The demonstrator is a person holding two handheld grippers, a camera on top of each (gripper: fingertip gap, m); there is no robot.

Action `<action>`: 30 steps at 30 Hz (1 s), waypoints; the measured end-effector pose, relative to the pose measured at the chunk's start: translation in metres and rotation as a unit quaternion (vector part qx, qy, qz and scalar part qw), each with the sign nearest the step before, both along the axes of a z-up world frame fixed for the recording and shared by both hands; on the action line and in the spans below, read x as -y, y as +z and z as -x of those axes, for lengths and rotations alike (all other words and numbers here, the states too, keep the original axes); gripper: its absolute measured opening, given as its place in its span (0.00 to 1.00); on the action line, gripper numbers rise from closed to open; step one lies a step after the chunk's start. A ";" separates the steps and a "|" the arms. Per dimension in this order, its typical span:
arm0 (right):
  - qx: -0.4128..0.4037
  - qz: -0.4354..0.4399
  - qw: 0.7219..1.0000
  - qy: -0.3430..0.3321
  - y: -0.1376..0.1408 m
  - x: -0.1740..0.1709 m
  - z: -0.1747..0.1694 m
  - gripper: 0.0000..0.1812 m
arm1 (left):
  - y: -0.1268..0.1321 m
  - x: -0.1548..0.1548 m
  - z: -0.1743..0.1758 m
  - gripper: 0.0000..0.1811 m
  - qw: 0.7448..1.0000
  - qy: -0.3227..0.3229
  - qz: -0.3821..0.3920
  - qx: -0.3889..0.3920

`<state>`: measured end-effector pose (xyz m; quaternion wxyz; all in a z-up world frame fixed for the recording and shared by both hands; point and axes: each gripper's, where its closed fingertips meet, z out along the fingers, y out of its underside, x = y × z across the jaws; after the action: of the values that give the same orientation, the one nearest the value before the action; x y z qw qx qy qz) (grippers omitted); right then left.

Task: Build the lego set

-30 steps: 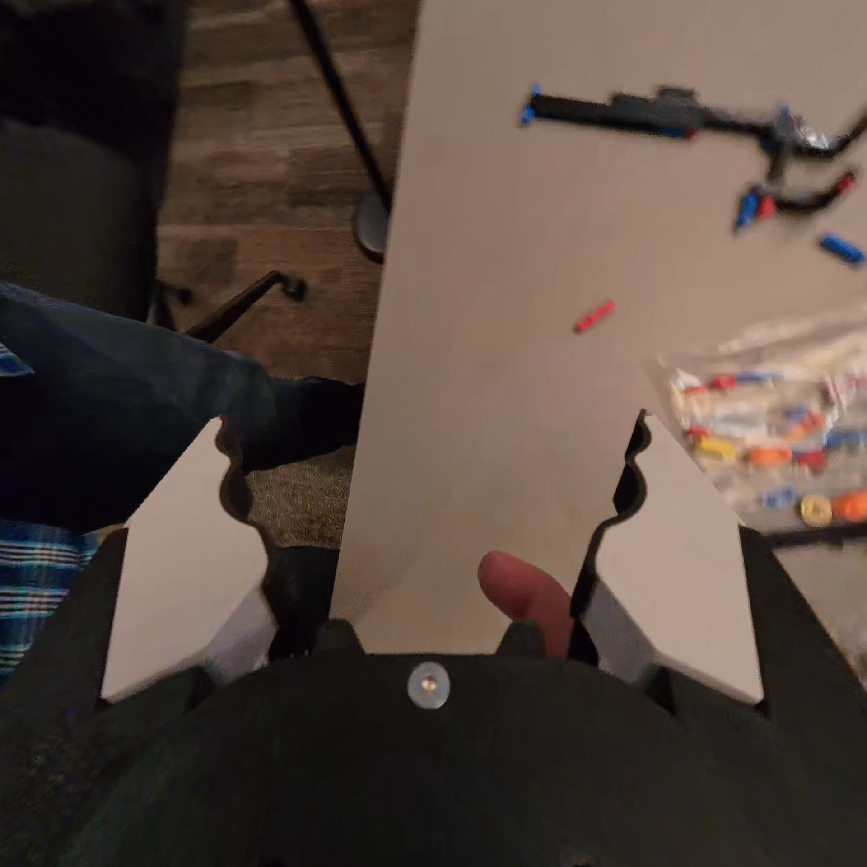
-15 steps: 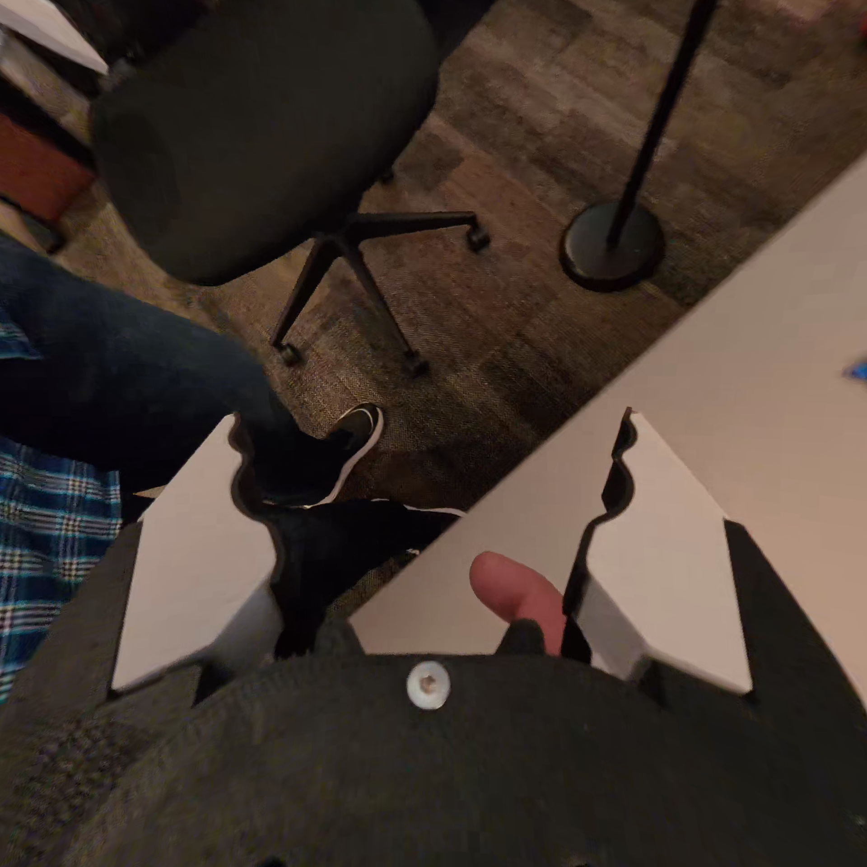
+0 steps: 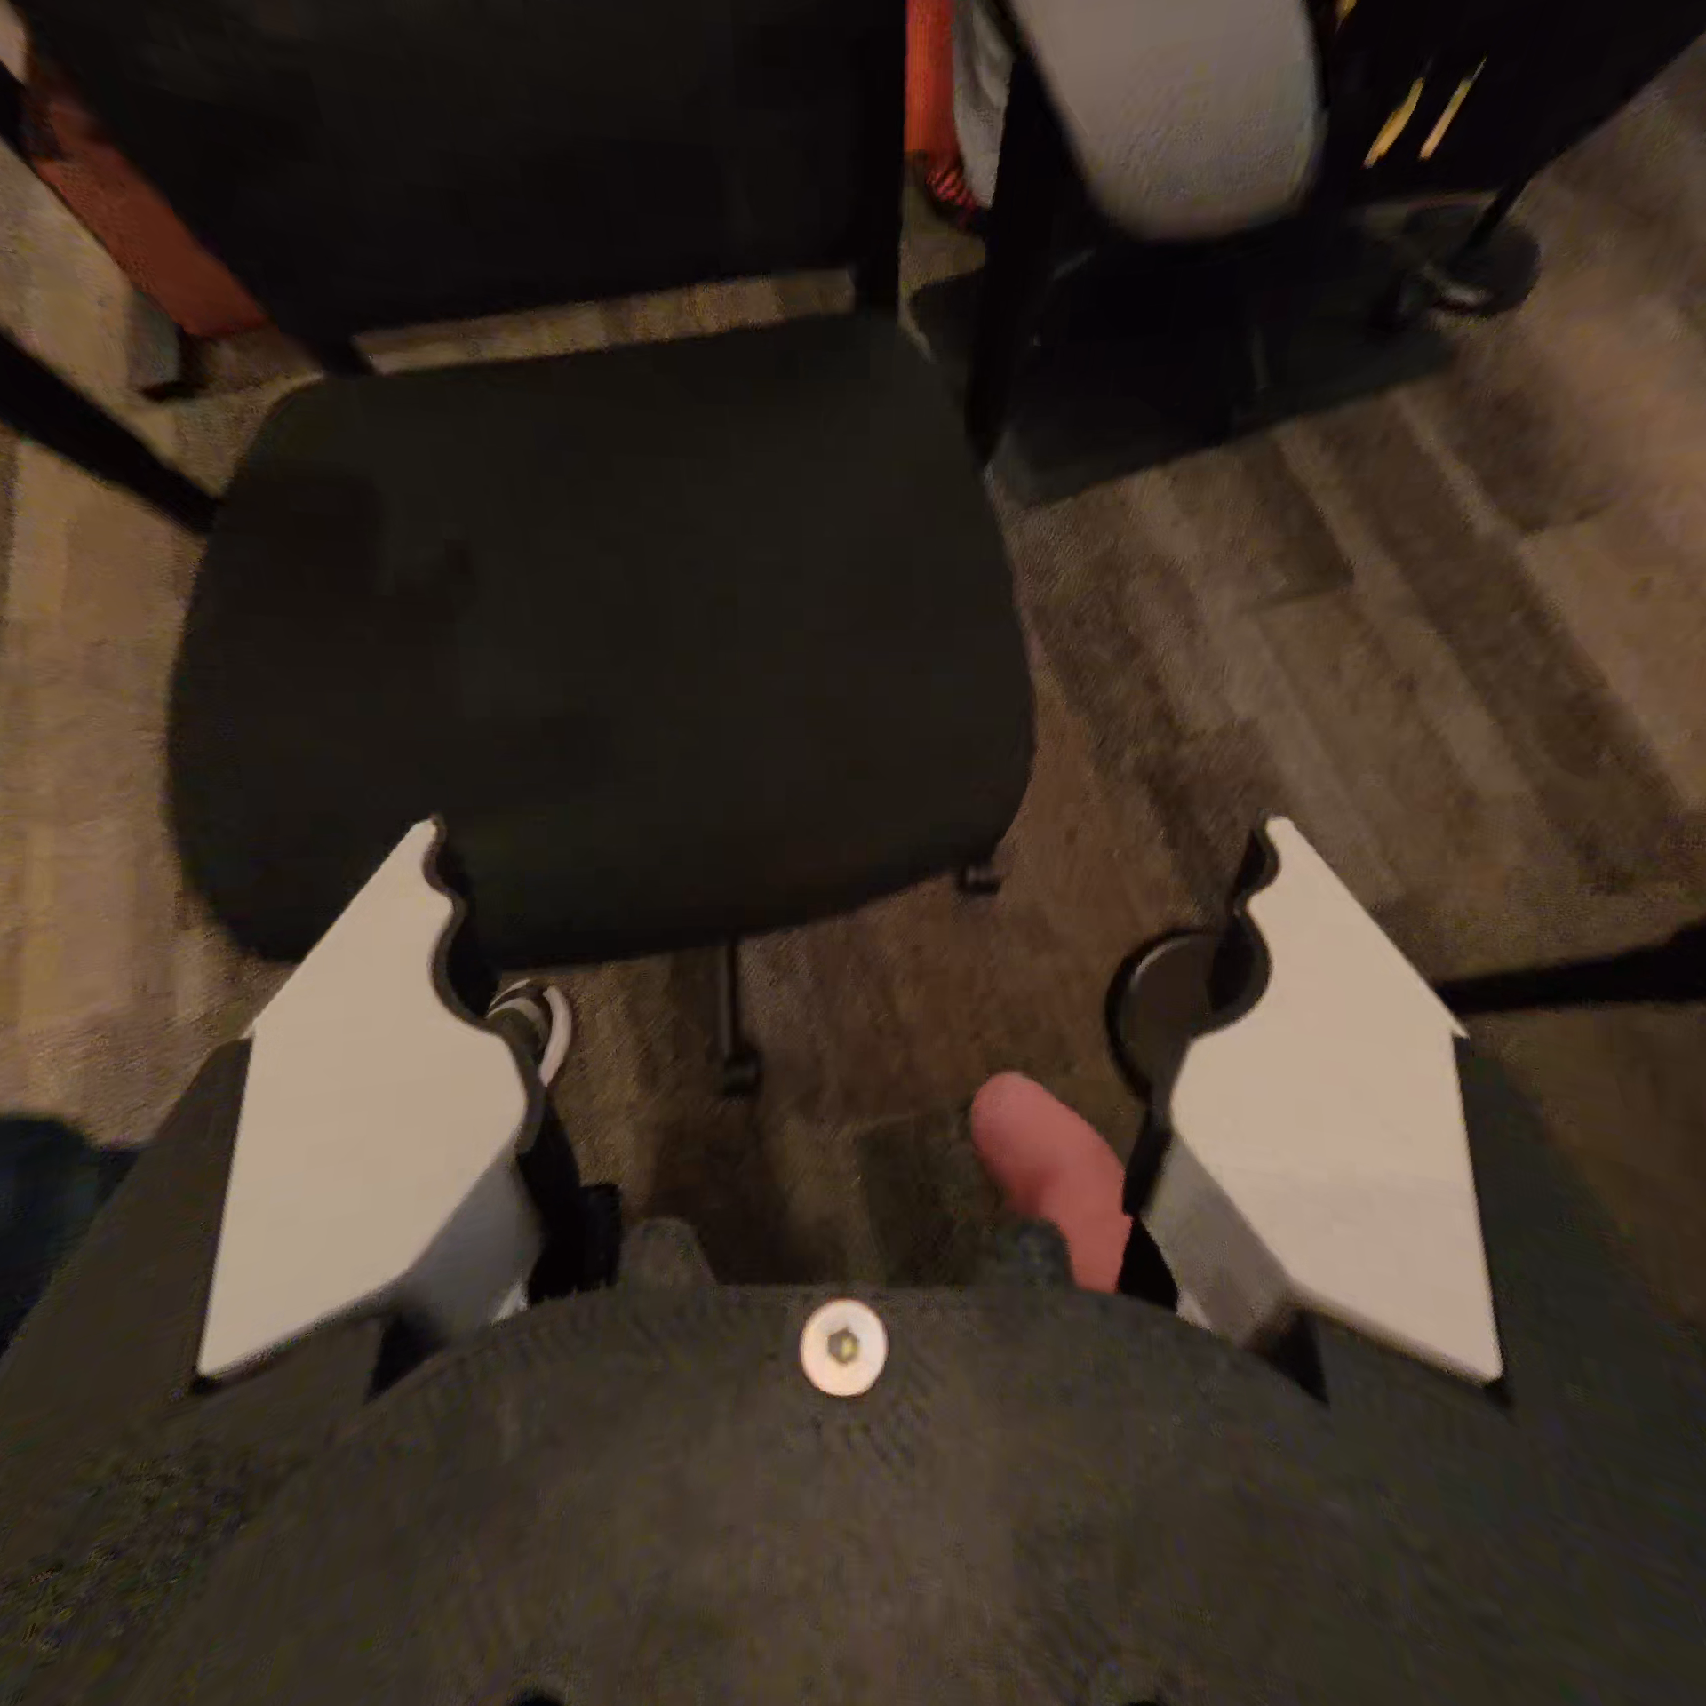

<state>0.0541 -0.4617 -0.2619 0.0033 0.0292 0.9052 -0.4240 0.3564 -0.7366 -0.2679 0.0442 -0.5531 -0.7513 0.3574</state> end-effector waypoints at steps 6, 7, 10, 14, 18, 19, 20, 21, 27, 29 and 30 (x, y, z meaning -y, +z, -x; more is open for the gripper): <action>-0.024 0.020 0.999 -0.014 -0.010 0.172 0.090 0.86 | -0.006 0.035 0.014 0.79 1.000 -0.011 0.024 0.001; -0.022 0.017 0.999 -0.019 -0.016 0.193 0.104 0.86 | -0.006 0.036 0.016 0.81 0.999 -0.011 0.035 0.003; -0.011 0.012 1.000 -0.025 -0.037 0.245 0.138 0.86 | -0.027 0.029 0.013 0.84 0.996 -0.019 0.055 0.072; 0.073 0.043 0.994 0.070 -0.044 0.284 0.117 0.75 | -0.036 0.033 0.004 0.78 0.991 0.015 0.060 0.115; 0.100 0.069 0.990 0.069 -0.034 0.298 0.101 0.69 | -0.051 0.027 -0.013 0.77 0.978 0.007 0.085 0.189; 0.109 0.068 0.989 0.067 -0.033 0.301 0.099 0.68 | -0.052 0.027 -0.017 0.76 0.976 0.007 0.096 0.197; 0.121 0.068 0.988 0.069 -0.032 0.304 0.097 0.65 | -0.053 0.030 -0.023 0.75 0.973 0.011 0.102 0.209; 0.141 0.068 0.985 0.069 -0.029 0.309 0.094 0.61 | -0.054 0.033 -0.028 0.75 0.971 0.019 0.105 0.215; 0.152 0.053 0.981 0.109 -0.028 0.335 0.066 0.57 | -0.055 0.062 -0.061 0.70 0.958 0.038 0.134 0.251; 0.154 0.050 0.979 0.121 -0.029 0.348 0.051 0.57 | -0.055 0.075 -0.075 0.69 0.956 0.034 0.141 0.253; 0.153 0.049 0.979 0.125 -0.029 0.355 0.042 0.57 | -0.057 0.082 -0.084 0.70 0.954 0.037 0.143 0.261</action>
<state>0.0121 -0.8166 -0.2908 0.1962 -0.0194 0.8684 -0.4550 0.4406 -0.8186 -0.3244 -0.2462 -0.5994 -0.6978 0.3052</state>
